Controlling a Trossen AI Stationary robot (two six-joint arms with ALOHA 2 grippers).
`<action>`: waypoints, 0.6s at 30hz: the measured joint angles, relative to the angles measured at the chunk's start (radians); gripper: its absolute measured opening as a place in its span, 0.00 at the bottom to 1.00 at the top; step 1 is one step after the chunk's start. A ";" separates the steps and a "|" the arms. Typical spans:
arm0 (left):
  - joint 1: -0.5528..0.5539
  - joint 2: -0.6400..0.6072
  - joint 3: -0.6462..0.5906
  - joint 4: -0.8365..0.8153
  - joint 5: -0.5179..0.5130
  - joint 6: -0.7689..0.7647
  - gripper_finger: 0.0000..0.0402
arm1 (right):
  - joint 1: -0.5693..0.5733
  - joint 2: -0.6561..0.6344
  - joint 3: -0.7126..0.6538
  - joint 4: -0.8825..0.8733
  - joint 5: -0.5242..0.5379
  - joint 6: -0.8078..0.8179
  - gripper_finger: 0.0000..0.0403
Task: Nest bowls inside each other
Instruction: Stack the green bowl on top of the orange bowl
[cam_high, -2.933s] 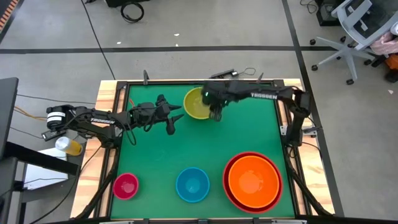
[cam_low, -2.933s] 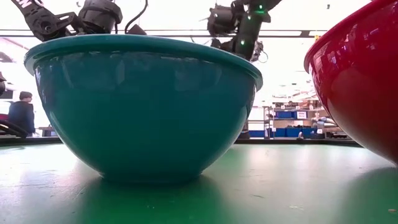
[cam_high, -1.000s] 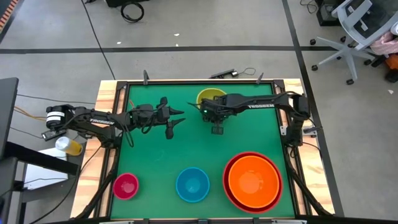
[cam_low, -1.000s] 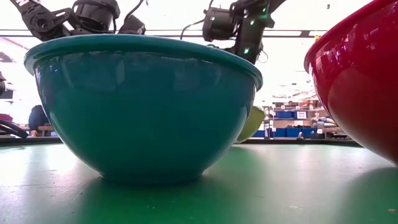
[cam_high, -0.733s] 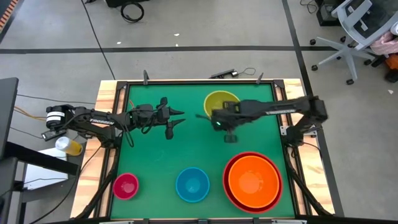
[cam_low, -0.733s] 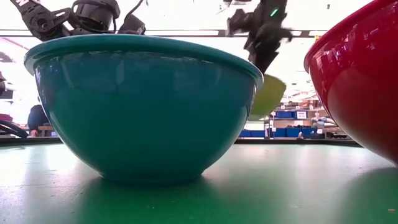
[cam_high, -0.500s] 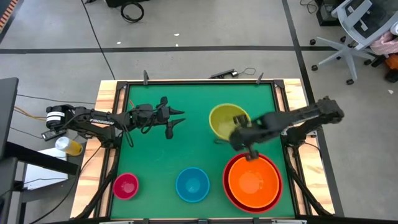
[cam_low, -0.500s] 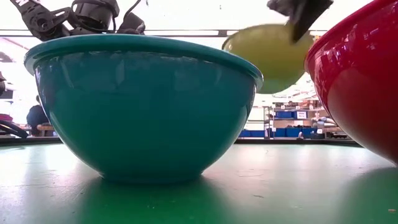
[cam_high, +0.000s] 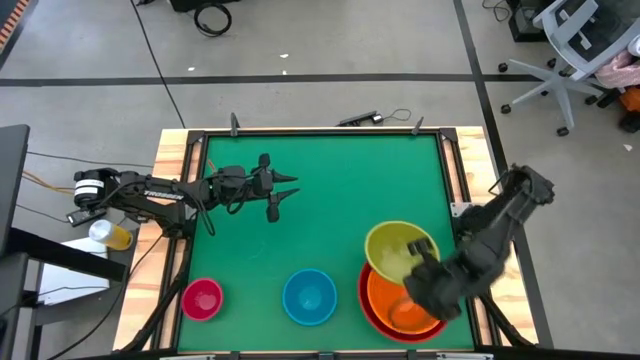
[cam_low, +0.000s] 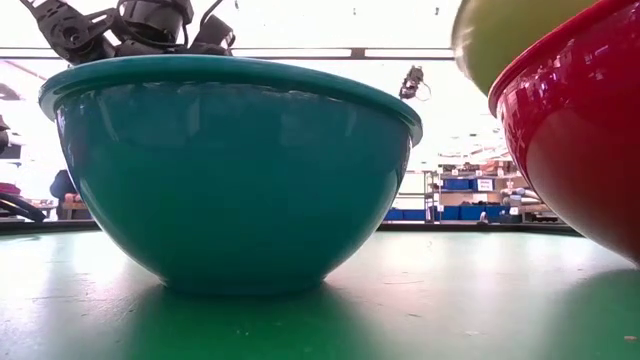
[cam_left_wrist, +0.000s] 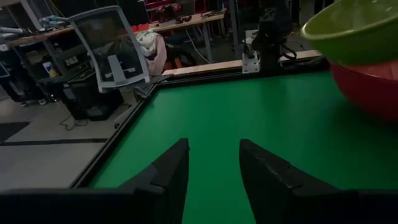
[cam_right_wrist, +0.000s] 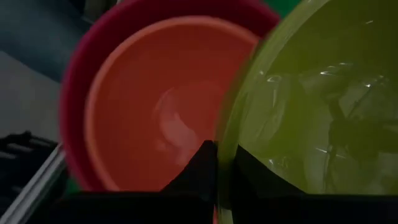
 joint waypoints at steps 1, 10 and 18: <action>0.000 0.000 0.000 0.000 0.000 0.000 0.36 | 0.025 0.018 0.026 -0.028 0.008 0.026 0.06; 0.000 0.000 0.000 0.000 0.000 -0.002 0.36 | 0.145 0.123 0.168 -0.094 -0.009 0.245 0.06; 0.000 0.000 0.000 0.003 0.000 0.020 0.36 | 0.202 0.235 0.172 -0.094 0.030 0.317 0.06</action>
